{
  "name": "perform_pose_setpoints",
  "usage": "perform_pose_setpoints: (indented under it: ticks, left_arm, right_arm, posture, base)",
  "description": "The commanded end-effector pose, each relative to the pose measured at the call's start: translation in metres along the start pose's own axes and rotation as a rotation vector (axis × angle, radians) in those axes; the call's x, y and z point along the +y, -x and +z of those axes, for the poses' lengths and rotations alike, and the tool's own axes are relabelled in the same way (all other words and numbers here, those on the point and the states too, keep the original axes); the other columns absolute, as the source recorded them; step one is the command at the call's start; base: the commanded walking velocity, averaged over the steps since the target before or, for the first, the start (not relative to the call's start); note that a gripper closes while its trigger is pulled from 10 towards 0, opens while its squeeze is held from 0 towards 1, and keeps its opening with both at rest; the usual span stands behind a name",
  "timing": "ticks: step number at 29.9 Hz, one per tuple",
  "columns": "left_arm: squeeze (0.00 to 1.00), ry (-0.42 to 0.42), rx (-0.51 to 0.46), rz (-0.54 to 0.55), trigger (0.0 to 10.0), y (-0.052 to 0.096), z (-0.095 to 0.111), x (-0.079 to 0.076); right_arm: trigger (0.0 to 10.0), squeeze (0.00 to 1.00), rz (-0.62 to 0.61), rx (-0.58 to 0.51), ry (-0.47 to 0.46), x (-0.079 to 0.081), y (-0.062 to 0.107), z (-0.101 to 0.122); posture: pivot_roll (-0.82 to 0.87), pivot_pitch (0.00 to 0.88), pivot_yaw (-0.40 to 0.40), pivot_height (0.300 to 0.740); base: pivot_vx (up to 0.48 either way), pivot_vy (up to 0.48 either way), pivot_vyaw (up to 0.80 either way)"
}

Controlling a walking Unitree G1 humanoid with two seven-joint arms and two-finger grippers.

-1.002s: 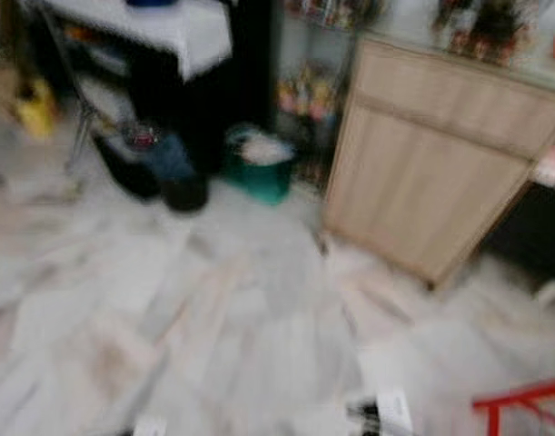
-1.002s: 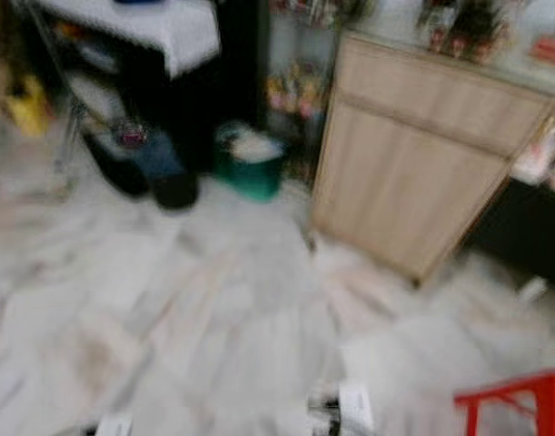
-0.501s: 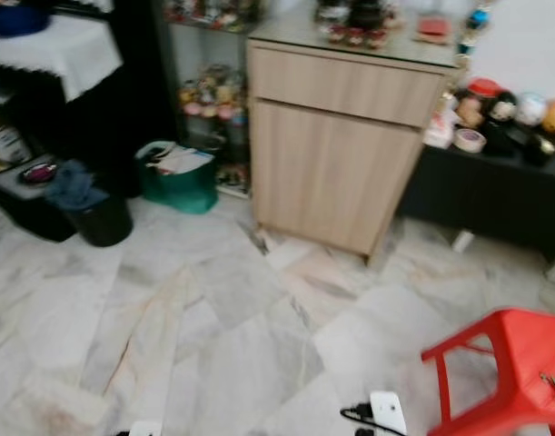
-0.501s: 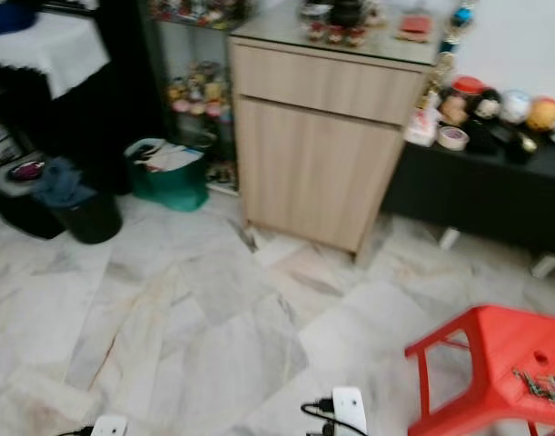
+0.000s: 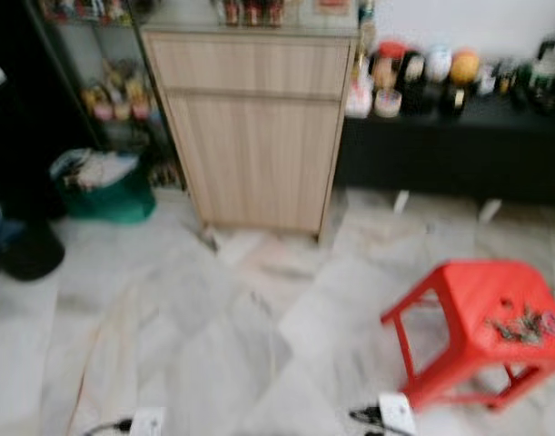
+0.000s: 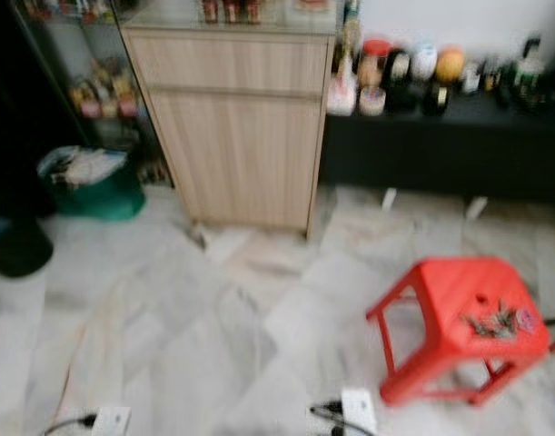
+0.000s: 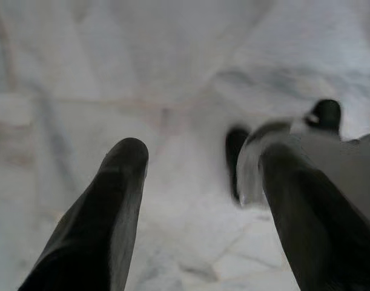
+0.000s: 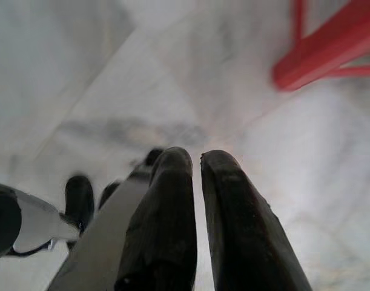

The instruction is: Hang keys on a hook

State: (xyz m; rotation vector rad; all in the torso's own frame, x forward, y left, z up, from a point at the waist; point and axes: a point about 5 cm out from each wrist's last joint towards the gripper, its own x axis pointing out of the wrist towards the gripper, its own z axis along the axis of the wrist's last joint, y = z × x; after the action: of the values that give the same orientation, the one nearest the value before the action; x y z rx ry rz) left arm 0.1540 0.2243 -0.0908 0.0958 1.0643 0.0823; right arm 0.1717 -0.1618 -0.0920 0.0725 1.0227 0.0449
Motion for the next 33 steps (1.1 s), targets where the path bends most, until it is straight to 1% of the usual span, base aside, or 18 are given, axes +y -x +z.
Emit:
perform_pose_setpoints:
  ticks: [1, 15, 22, 23, 25, 26, 27, 29, 30, 33]
  left_arm:
    - [0.00, -0.013, 0.042, 0.013, 10.0, 0.0021, -0.0125, 0.0053]
    - [0.00, -0.032, 0.041, 0.021, 10.0, 0.0016, -0.0103, 0.0050]
    - [0.00, -0.034, 0.048, 0.022, 10.0, 0.0016, -0.0112, 0.0044]
    - [0.00, -0.034, 0.049, 0.022, 10.0, 0.0016, -0.0113, 0.0043]
    - [0.00, -0.037, 0.050, 0.021, 10.0, 0.0016, -0.0113, 0.0043]
    - [0.00, -0.002, 0.058, 0.024, 10.0, 0.0017, -0.0125, 0.0045]
    - [0.00, 0.023, 0.066, 0.019, 10.0, 0.0017, -0.0136, 0.0039]
    - [0.00, -0.009, 0.069, 0.005, 10.0, 0.0016, -0.0132, 0.0030]
    - [1.00, -0.030, 0.064, 0.002, 10.0, 0.0015, -0.0121, 0.0033]
    - [1.00, -0.004, 0.057, 0.006, 10.0, 0.0015, -0.0117, 0.0033]
  right_arm:
    - [10.0, 1.00, 0.012, 0.026, -0.022, 0.0057, 0.0005, -0.0090]
    - [10.0, 1.00, 0.013, 0.022, -0.029, 0.0049, 0.0004, -0.0077]
    - [10.0, 1.00, 0.005, 0.013, -0.028, 0.0038, 0.0005, -0.0070]
    - [10.0, 0.98, 0.000, -0.006, -0.031, 0.0035, 0.0005, -0.0055]
    - [10.0, 0.98, 0.001, -0.002, -0.022, 0.0035, 0.0005, -0.0057]
    - [10.0, 0.00, 0.006, 0.002, -0.007, 0.0038, 0.0005, -0.0057]
    - [10.0, 0.00, 0.003, 0.003, -0.011, 0.0037, 0.0005, -0.0060]
    - [10.0, 0.00, 0.001, 0.004, -0.016, 0.0036, 0.0005, -0.0062]
    - [10.0, 0.00, 0.000, 0.004, -0.017, 0.0036, 0.0005, -0.0062]
    - [10.0, 0.00, -0.003, 0.004, -0.018, 0.0036, 0.0005, -0.0063]
  posture:
    - [0.06, 0.051, -0.001, 0.740]
    - [0.05, 0.041, -0.006, 0.740]
    - [0.05, 0.027, -0.005, 0.740]
    - [0.05, 0.023, -0.005, 0.740]
    - [0.05, 0.023, -0.005, 0.740]
    - [0.05, 0.018, -0.005, 0.740]
    - [0.05, 0.018, -0.005, 0.740]
    - [0.05, 0.018, -0.005, 0.740]
    - [0.05, 0.020, -0.005, 0.740]
    - [0.05, 0.024, -0.005, 0.740]
  base:
    - [0.000, 0.000, -0.67]
    - [0.000, 0.000, -0.66]
    - [0.000, -0.295, -0.56]
    - [0.000, -0.274, 0.00]
    - [0.000, -0.274, 0.00]
    - [0.000, -0.274, 0.00]
    - [0.000, -0.262, 0.00]
    - [0.000, -0.247, 0.00]
    - [0.000, 0.000, 0.00]
    - [0.000, 0.000, 0.00]
